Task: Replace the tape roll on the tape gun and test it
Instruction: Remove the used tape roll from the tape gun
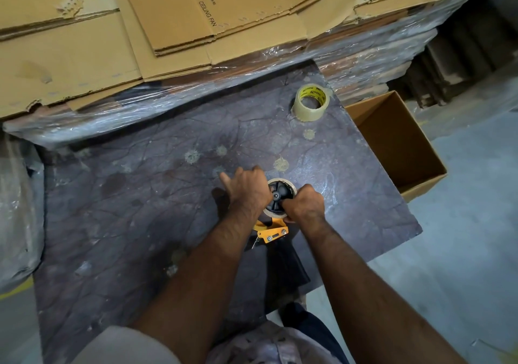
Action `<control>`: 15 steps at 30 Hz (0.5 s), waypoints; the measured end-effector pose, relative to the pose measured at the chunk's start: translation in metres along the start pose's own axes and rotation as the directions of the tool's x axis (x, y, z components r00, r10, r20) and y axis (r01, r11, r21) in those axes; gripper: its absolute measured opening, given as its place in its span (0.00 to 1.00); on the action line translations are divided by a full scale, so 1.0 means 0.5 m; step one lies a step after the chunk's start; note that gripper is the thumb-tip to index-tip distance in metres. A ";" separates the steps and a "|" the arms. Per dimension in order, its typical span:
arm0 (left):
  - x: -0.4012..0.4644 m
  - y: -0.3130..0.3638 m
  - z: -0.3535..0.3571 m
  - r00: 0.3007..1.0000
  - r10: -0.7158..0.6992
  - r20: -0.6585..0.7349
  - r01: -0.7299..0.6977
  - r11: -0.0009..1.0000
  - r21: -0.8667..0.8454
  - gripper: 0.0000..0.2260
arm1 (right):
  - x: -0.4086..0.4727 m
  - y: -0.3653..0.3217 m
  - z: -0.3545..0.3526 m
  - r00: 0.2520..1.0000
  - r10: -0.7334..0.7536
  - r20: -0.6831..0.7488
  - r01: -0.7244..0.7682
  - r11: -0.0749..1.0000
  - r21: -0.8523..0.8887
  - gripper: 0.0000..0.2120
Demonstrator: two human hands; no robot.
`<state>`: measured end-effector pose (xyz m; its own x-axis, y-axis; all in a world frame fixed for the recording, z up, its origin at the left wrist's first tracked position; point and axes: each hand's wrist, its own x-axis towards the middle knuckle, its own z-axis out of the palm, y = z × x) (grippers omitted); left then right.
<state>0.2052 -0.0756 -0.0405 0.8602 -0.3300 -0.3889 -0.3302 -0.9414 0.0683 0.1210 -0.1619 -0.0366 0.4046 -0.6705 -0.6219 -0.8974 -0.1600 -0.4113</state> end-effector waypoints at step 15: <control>-0.022 -0.063 -0.067 1.000 -0.022 -0.011 0.011 0.796 -0.605 0.19 | -0.056 -0.004 -0.100 0.924 -0.288 0.250 0.119 0.840 0.529 0.33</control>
<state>0.2191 -0.0447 -0.0076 0.8715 -0.3100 -0.3800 -0.0183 -0.7949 0.6065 0.1023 -0.1791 0.0150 0.6766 -0.3925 -0.6230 -0.6127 0.1693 -0.7720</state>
